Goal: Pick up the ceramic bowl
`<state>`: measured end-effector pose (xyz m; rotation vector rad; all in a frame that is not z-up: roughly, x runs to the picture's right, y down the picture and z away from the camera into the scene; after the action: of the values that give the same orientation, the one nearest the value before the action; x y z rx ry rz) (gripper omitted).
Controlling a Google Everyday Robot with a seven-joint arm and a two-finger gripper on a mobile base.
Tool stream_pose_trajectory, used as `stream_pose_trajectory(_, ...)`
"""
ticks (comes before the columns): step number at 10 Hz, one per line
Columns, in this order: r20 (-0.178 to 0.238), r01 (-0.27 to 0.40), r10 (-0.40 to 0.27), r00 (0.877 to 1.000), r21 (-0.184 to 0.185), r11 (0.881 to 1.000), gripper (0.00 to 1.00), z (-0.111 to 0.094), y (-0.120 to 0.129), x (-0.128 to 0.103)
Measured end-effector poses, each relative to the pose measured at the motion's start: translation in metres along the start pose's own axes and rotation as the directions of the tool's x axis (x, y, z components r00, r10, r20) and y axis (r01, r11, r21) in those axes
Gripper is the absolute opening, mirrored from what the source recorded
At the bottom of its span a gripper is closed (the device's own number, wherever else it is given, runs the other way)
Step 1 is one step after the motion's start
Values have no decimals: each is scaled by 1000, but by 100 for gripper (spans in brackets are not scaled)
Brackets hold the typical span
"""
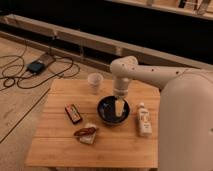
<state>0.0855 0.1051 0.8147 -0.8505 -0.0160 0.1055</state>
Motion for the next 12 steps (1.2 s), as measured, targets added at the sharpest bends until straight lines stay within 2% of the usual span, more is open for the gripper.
stream_pose_trajectory(2,-12,-109,109,994,-4,994,80,7,-4,15)
stream_pose_trajectory(3,-13,-178,178,984,-6,984,80,11,-7,22)
stream_pose_trajectory(5,-6,-267,267,964,-5,964,80,14,-10,30)
stream_pose_trajectory(6,3,-318,318,948,2,948,80,14,-13,33)
stream_pose_trajectory(7,6,-375,375,927,14,927,80,14,-17,38)
stream_pose_trajectory(8,8,-408,408,913,25,913,80,14,-19,41)
stream_pose_trajectory(9,3,-463,463,886,43,886,80,12,-20,48)
stream_pose_trajectory(12,-11,-557,559,829,63,828,80,11,-16,55)
